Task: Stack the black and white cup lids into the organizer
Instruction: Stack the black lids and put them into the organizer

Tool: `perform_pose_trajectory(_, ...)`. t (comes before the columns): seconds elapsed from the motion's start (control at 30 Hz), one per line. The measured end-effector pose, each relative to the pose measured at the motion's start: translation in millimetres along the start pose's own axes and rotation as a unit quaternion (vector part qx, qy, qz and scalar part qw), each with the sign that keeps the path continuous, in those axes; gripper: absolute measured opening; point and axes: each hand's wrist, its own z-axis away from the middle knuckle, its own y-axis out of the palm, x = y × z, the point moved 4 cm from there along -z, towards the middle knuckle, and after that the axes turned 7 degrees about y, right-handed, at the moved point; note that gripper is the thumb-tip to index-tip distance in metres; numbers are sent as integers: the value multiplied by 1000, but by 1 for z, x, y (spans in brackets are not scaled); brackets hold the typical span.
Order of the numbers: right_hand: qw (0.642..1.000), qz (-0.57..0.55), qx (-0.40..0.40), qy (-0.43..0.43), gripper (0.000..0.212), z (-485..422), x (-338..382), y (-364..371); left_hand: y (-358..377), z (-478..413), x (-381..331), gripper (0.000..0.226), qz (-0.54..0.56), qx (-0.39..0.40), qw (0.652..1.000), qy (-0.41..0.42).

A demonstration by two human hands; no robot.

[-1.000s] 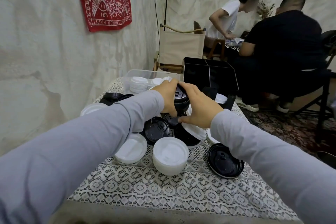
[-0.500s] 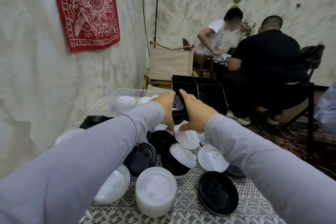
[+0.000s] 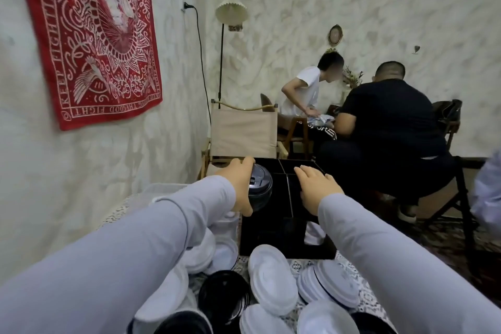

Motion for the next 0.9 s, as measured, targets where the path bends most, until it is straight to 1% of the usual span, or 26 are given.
perform_pose_trajectory(0.07, 1000, 17, -3, 6, 74, -17, 2, 4, -6, -9, 8, 94, 0, -8, 1000, 0)
perform_pose_trajectory(0.13, 1000, 29, -9, 6, 70, -29, 5, 6, -11, -15, 16, 88, 3, -21, 1000, 1)
perform_pose_trajectory(0.27, 999, 41, -33, -6, 44, -44, 12, 5, -16, -20, 28, 84, -5, -35, 999, -7)
perform_pose_trajectory(0.33, 998, 40, -42, -6, 33, -47, 10, 1, -18, -22, 34, 86, -9, -41, 999, -12)
perform_pose_trajectory(0.53, 997, 26, -69, -10, 27, -40, 3, -7, -36, -25, 43, 90, 13, -75, 997, -14)
perform_pose_trajectory(0.77, 988, 25, -153, -27, 20, -19, 0, -22, -58, -16, 34, 94, 21, -103, 994, -9)
perform_pose_trajectory(0.9, 982, 27, -186, -23, 17, 1, -4, -30, -68, -12, 21, 91, 44, -128, 991, 12)
